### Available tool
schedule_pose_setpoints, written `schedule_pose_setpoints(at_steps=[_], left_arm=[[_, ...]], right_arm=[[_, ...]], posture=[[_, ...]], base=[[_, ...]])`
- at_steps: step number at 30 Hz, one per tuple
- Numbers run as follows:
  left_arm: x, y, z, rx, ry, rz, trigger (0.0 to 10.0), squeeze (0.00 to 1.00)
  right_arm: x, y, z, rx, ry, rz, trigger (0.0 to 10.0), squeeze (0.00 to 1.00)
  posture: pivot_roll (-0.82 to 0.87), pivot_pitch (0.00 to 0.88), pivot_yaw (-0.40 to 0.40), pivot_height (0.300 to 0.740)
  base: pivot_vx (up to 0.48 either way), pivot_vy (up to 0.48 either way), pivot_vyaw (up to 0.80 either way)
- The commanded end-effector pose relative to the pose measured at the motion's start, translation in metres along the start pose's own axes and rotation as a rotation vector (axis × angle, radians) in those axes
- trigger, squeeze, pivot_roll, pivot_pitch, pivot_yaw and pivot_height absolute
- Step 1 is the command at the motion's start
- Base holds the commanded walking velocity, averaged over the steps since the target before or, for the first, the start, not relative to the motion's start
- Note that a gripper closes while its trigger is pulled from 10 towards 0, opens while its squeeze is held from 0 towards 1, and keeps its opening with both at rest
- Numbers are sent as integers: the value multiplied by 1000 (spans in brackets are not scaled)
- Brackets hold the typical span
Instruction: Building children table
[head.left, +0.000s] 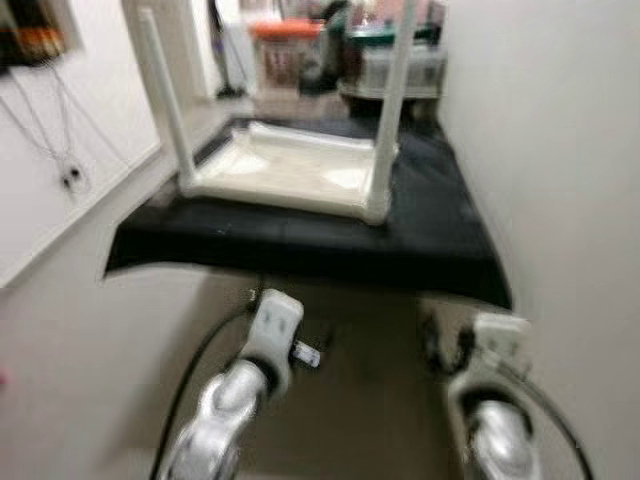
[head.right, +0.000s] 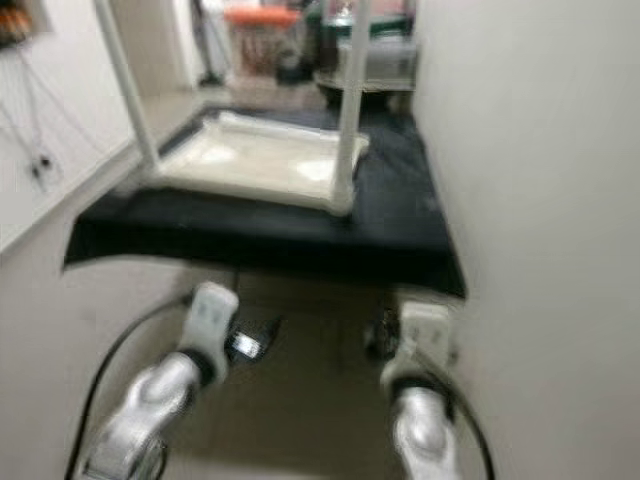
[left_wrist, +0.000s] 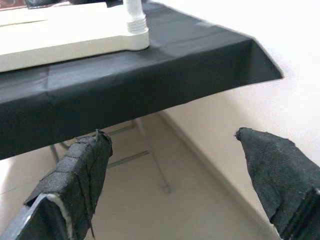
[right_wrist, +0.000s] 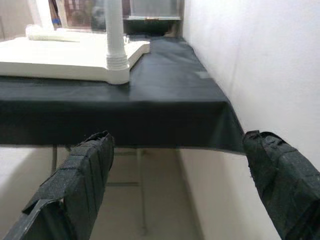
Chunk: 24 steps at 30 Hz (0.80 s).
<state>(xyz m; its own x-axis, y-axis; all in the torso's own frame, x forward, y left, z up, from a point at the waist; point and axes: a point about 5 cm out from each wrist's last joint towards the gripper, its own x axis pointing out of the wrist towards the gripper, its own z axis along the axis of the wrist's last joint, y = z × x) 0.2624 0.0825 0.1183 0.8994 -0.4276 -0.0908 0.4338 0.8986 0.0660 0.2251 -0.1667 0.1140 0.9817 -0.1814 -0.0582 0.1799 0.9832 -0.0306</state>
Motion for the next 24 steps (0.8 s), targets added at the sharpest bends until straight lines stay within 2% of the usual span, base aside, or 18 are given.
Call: schedule_pose_setpoints(at_steps=[1, 14, 24], left_arm=[[0, 3, 0, 16, -1, 18, 10000, 0], [1, 2, 2, 35, -27, 17, 10000, 0], [2, -1, 3, 44, -40, -7, 10000, 0]], right_arm=[[-1, 8, -1, 4, 10, 32, 10000, 0], [-1, 8, -2, 0, 15, 39, 10000, 0], [0, 8, -1, -3, 15, 36, 10000, 0]], posture=[[108, 0, -65, 740], [109, 0, -70, 740], [111, 0, -71, 740]], base=[[0, 0, 0], [0, 0, 0], [254, 0, 0]])
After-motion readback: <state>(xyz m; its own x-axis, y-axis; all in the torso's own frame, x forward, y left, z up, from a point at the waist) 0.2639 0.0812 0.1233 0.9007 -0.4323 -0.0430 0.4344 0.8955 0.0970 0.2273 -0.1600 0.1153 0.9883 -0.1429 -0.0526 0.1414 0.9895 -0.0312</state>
